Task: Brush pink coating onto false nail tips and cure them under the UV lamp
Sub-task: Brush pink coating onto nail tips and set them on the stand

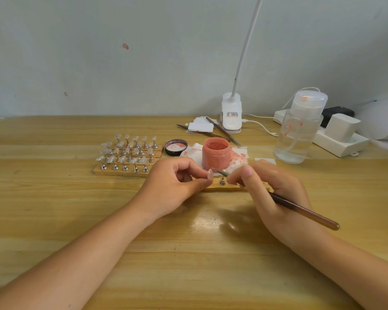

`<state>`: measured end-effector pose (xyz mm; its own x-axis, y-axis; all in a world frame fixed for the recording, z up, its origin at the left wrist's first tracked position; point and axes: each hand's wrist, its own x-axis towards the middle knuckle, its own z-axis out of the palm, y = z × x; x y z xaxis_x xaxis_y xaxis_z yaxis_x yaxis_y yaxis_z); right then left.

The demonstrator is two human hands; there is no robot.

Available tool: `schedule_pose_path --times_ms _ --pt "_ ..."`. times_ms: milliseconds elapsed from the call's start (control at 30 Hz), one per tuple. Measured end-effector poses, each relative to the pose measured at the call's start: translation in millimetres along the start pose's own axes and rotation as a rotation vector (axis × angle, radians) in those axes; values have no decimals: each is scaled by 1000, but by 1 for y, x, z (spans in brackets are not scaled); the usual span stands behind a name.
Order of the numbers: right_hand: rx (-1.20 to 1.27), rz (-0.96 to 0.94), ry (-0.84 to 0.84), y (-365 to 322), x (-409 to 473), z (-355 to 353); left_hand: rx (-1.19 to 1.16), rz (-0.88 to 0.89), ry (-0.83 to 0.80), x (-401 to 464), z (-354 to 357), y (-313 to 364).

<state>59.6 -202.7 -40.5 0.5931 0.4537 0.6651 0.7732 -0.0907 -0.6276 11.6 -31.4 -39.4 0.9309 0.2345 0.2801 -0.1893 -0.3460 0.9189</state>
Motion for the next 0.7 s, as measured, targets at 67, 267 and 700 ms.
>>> schedule_pose_path --times_ms 67,267,700 --pt "42 6 -32 1 -1 0 1 3 -4 0 0 0" --pt "-26 -23 2 1 -1 0 36 14 -4 0 0 -2" --pt "74 11 -30 1 -3 -2 39 46 -21 0 0 -2"
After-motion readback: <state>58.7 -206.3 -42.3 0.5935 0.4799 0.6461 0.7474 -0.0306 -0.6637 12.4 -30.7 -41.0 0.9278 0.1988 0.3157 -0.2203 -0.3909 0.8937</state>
